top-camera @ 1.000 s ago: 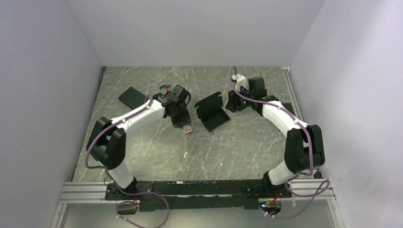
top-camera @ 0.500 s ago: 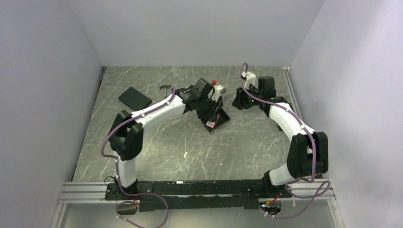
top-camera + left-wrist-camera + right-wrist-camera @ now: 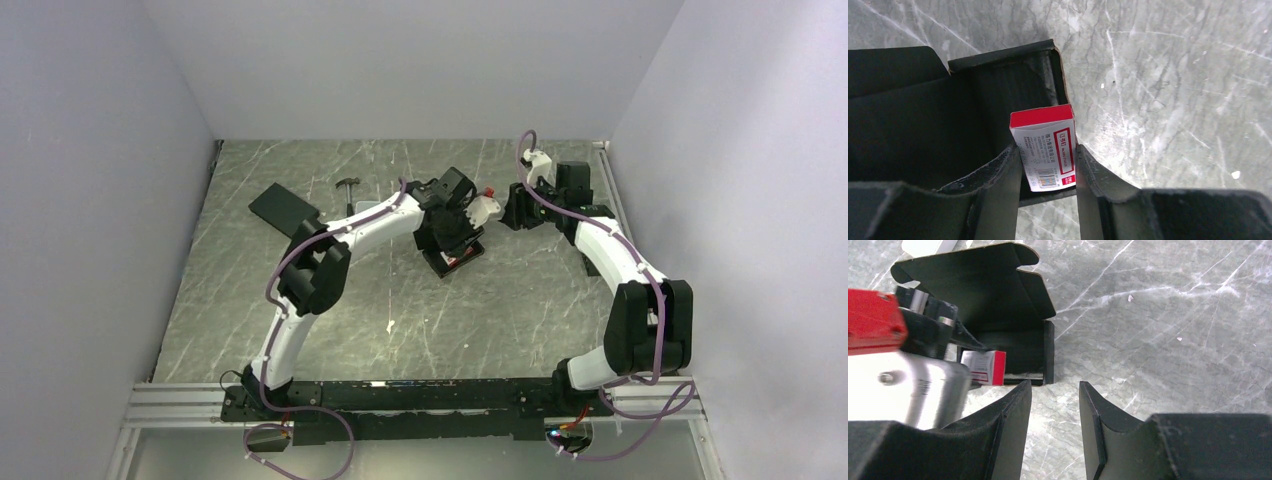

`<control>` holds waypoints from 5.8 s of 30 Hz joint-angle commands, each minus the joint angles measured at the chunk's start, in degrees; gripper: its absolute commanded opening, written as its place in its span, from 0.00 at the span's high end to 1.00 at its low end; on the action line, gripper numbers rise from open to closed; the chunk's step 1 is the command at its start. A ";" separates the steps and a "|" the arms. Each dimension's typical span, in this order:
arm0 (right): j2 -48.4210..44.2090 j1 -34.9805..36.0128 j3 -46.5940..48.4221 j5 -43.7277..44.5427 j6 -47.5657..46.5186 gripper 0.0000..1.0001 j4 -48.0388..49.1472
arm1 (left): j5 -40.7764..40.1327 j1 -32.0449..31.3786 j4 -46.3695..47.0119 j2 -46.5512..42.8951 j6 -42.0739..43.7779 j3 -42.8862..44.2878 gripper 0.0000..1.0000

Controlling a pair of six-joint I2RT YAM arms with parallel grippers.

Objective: Fold the paper box
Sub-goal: Place the product in the paper box, then adjust the paper box at the center of the board, then close the paper box at the center of the board.

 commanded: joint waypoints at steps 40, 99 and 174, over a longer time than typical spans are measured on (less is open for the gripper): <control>13.91 -0.88 15.84 -31.05 -25.22 0.00 -5.77 | 14.13 22.92 48.47 -46.57 -40.83 -54.25 0.01; 26.83 4.70 22.45 -23.76 -29.05 1.00 -5.43 | 13.52 20.76 55.03 -25.08 -50.46 -51.21 0.52; 14.87 5.14 2.66 -17.38 -15.15 1.00 17.75 | 33.11 26.07 92.73 -2.42 -35.60 -41.83 0.57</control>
